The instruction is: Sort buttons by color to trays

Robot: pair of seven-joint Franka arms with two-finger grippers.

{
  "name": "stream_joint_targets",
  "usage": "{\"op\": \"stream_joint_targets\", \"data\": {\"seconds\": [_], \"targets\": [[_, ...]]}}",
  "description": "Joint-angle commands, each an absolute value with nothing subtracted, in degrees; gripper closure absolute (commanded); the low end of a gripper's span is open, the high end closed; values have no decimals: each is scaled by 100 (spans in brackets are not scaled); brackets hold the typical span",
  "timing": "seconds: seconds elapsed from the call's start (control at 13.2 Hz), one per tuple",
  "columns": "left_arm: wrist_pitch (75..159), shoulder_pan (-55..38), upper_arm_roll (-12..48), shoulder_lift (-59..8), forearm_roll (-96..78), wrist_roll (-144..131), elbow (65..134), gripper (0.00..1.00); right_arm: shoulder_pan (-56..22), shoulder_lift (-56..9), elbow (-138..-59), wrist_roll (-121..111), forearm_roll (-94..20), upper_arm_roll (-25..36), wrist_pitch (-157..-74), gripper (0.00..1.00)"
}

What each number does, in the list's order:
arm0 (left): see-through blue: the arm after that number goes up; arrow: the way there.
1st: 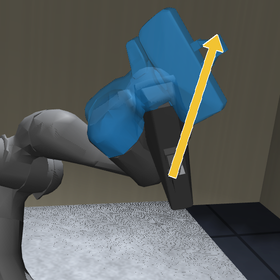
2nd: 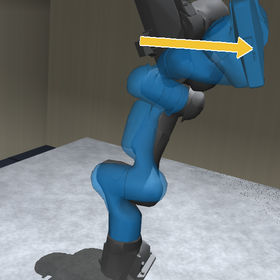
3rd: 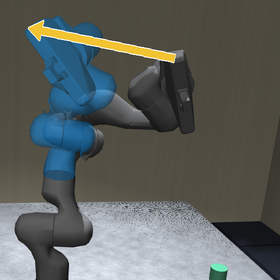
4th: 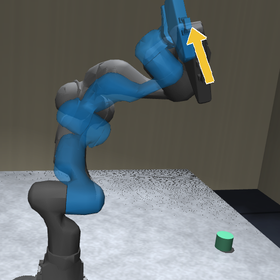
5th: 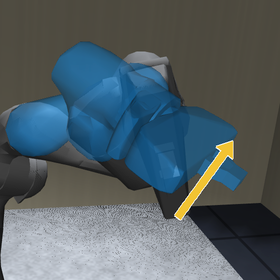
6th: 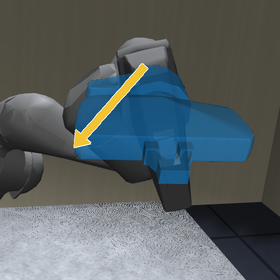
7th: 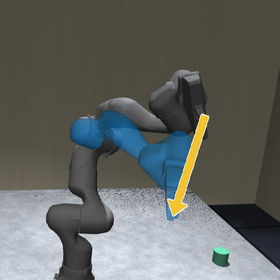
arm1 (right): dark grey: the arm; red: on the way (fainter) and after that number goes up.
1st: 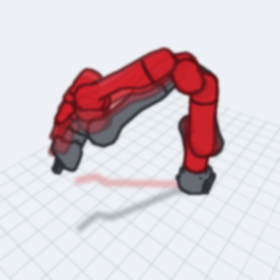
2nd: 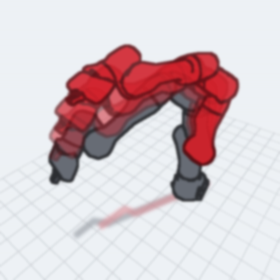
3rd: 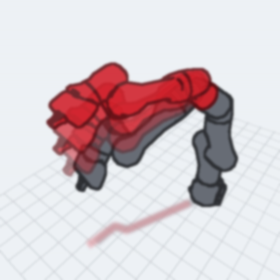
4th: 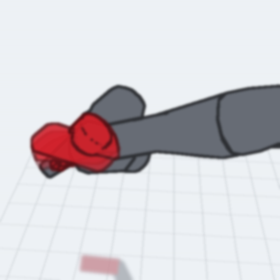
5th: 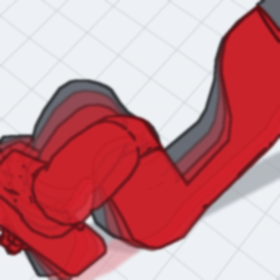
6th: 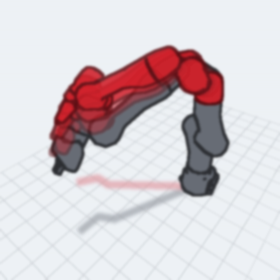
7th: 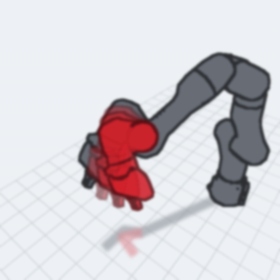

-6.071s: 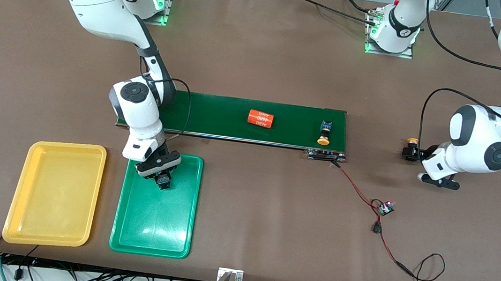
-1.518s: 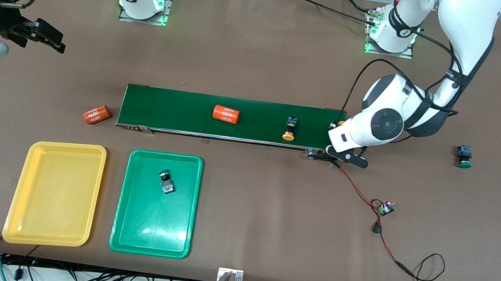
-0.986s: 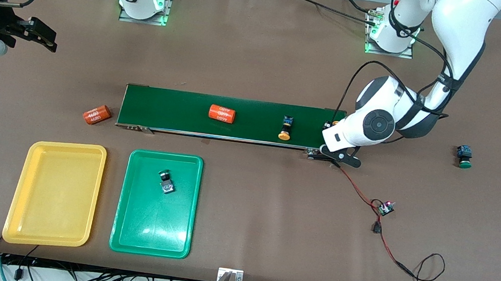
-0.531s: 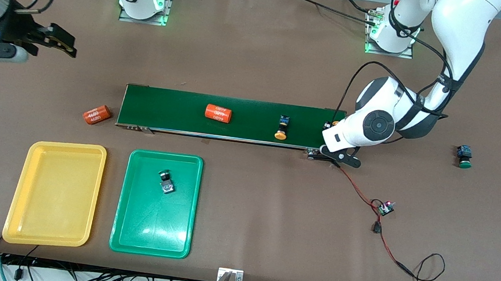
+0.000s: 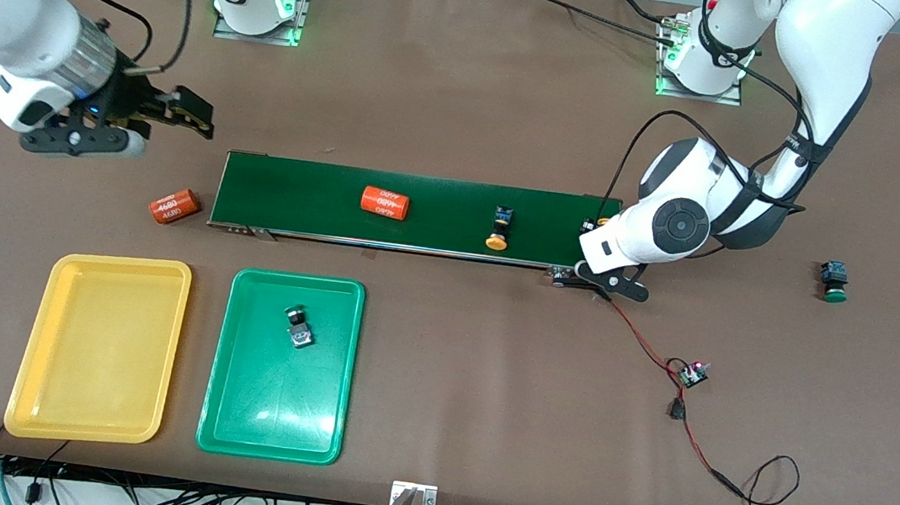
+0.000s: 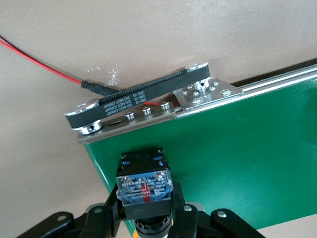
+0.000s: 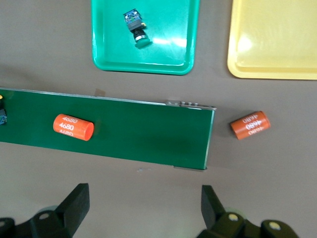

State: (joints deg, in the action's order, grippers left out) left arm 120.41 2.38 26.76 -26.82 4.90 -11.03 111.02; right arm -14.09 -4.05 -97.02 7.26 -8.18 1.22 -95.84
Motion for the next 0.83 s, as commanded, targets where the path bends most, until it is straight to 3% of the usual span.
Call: {"op": "stream_joint_targets", "data": {"seconds": [0.0, 0.08, 0.46, 0.76], "targets": [[12006, 228, 2663, -2768, 501, -1169, 11004, 10, -1608, -544, -9764, 1036, -905, 10, -9921, 0], [11997, 246, 2663, -2769, 501, -1169, 10995, 0, -1626, -562, -9904, 1046, -905, -9, -10158, 0], [11683, 316, 2654, -2453, 501, -1362, 10890, 0, -1951, -396, -10835, 1169, -905, -18, -11380, 0], [10987, 693, 2619, -2434, 501, -1327, 10320, 0, -1986, 402, -12187, 1186, -1335, -96, -12566, 0]]}}
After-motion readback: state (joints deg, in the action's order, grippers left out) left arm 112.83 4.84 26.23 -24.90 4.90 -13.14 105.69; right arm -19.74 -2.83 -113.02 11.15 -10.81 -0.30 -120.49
